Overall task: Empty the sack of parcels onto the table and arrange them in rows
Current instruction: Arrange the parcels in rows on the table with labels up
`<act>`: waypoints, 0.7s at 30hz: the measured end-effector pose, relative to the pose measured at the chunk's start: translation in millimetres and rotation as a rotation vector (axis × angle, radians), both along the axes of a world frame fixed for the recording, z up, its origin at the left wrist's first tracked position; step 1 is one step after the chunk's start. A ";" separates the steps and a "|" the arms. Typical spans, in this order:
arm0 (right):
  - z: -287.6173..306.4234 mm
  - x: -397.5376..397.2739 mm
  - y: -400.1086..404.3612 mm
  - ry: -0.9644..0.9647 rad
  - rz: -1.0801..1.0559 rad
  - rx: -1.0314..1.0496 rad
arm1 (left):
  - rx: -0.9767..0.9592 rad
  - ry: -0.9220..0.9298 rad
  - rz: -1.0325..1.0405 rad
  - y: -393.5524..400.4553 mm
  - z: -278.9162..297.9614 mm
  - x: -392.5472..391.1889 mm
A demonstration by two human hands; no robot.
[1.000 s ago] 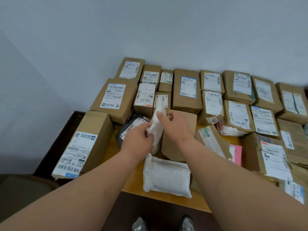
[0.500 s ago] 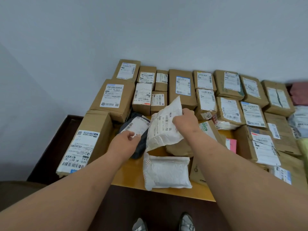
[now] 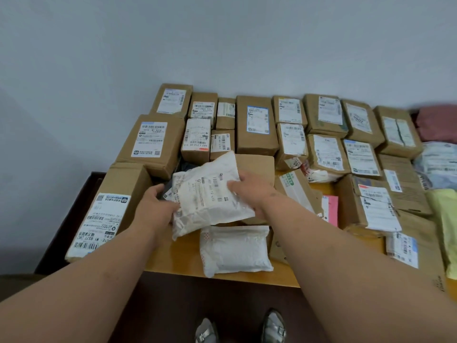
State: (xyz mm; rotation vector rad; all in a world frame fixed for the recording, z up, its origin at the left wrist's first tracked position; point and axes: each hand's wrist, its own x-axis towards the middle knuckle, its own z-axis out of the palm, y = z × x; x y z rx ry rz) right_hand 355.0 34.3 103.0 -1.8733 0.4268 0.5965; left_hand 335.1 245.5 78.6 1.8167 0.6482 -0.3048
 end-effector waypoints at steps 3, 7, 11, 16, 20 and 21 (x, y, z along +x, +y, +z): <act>5.2 6.1 -2.3 -0.219 -0.010 -0.464 | 0.215 -0.096 -0.026 6.0 0.6 -0.4; -11.6 -2.7 -11.2 -0.065 0.091 -0.770 | 0.435 -0.148 -0.046 10.6 -5.9 -7.0; -32.6 -9.3 -7.0 0.045 0.109 -0.740 | 0.576 -0.041 -0.189 10.5 -16.5 -8.4; -28.5 -5.1 -9.6 -0.001 0.085 -0.675 | 0.700 -0.024 -0.394 -6.4 -13.9 -4.4; -13.3 11.6 -30.4 0.017 -0.117 -0.476 | 0.558 -0.217 -0.448 -37.4 -0.6 4.7; -8.7 14.4 -38.2 0.015 -0.126 -0.430 | 0.499 -0.233 -0.442 -46.3 3.0 8.2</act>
